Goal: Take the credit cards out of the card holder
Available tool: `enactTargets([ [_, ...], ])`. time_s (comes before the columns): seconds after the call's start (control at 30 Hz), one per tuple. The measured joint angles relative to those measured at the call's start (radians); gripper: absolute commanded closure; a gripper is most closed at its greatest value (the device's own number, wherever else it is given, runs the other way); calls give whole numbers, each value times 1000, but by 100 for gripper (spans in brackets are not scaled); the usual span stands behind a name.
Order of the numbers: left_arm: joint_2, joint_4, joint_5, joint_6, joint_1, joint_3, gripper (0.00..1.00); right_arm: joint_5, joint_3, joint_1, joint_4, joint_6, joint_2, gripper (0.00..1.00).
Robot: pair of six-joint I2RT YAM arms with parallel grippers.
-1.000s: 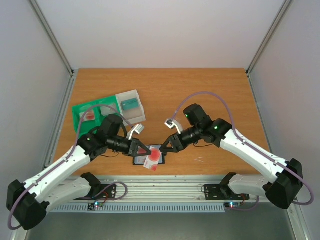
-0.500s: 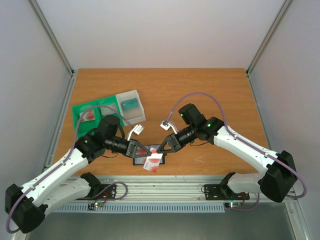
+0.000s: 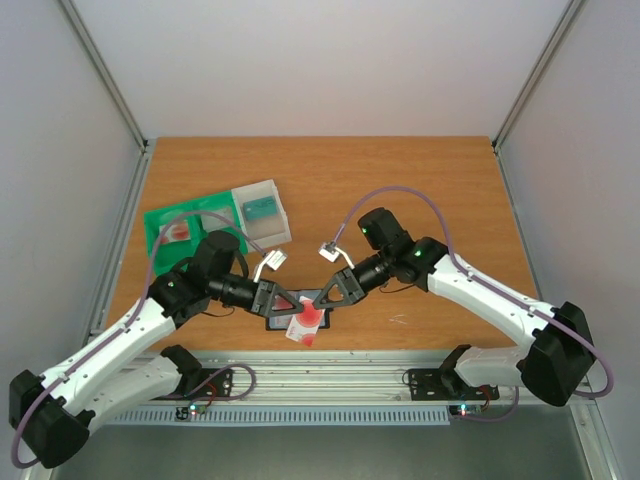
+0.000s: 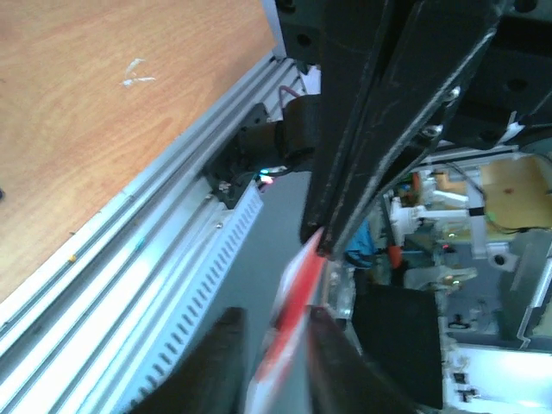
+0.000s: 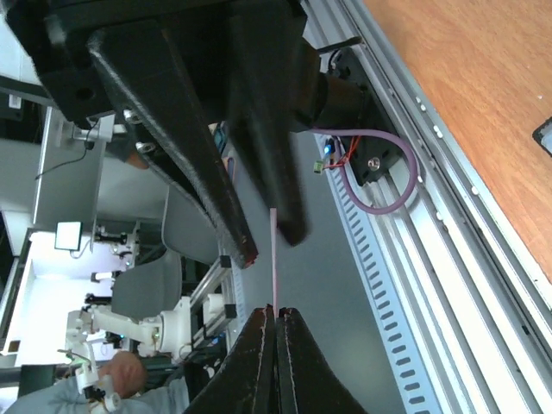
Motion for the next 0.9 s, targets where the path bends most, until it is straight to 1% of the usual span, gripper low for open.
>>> enactTargets([
  [0.03, 0, -6, -7, 11, 0, 1, 56, -2, -4, 0, 12, 8, -3, 99],
  [0.1, 0, -32, -47, 10, 0, 10, 41, 1, -16, 1, 44, 34, -10, 99],
  [0.13, -1, -48, -71, 14, 0, 18, 35, 2, -23, 1, 61, 51, -16, 99],
  [0.2, -8, -77, -133, 8, 0, 42, 26, 19, -42, 1, 102, 97, -31, 99],
  [0.33, -62, -116, -289, -16, 0, 79, 16, 82, -75, 0, 190, 202, -72, 99],
  [0.43, -134, -132, -412, -63, 0, 91, 11, 161, -93, -1, 252, 296, -98, 99],
  [0.6, -247, -130, -563, -170, 0, 87, 11, 327, -146, -2, 394, 470, -138, 99],
  [0.73, -322, -82, -625, -280, 0, 35, 12, 450, -179, -2, 505, 595, -166, 99],
  [0.83, -347, -42, -650, -353, 0, -8, 12, 528, -182, -2, 584, 667, -180, 99],
  [0.9, -351, -21, -660, -396, 0, -30, 14, 569, -182, -1, 629, 706, -185, 99],
])
